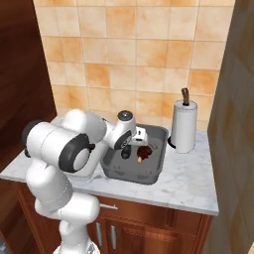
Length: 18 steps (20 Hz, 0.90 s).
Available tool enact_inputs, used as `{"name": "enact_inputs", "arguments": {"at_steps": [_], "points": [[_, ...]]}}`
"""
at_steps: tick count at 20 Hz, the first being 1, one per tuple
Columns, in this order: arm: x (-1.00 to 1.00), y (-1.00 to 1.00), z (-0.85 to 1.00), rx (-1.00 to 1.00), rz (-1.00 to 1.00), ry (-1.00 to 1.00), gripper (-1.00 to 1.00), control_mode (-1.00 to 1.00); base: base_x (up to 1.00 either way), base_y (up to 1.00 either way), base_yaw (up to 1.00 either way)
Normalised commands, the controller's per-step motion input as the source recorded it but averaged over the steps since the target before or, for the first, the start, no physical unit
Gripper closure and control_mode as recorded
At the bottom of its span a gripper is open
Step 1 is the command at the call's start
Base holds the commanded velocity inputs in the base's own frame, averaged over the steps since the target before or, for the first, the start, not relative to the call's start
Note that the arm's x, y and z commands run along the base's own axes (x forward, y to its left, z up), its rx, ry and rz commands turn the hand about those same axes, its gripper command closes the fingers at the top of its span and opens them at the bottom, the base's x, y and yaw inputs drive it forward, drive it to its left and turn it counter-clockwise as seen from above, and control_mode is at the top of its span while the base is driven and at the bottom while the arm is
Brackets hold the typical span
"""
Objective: Place one eggplant and one steak in each tupperware on the nearby counter, to pack two identical lunches.
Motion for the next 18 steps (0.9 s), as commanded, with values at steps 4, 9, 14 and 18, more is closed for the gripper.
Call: {"name": "enact_inputs", "arguments": {"at_steps": [4,9,14,18], "points": [[-0.87,-0.23,1.00,0.00,0.00,0.01,-1.00,-1.00,0.00,0.00,0.00],[-1.00,-0.13,1.00,-0.01,0.00,0.00,-1.00,-1.00,0.00,0.00,0.00],[-1.00,-0.22,0.97,0.00,0.00,-0.13,-1.00,-1.00,0.00,0.00,0.00],[-1.00,-0.34,0.80,0.05,0.00,-0.48,-1.00,-1.00,0.00,0.00,0.00]]}}
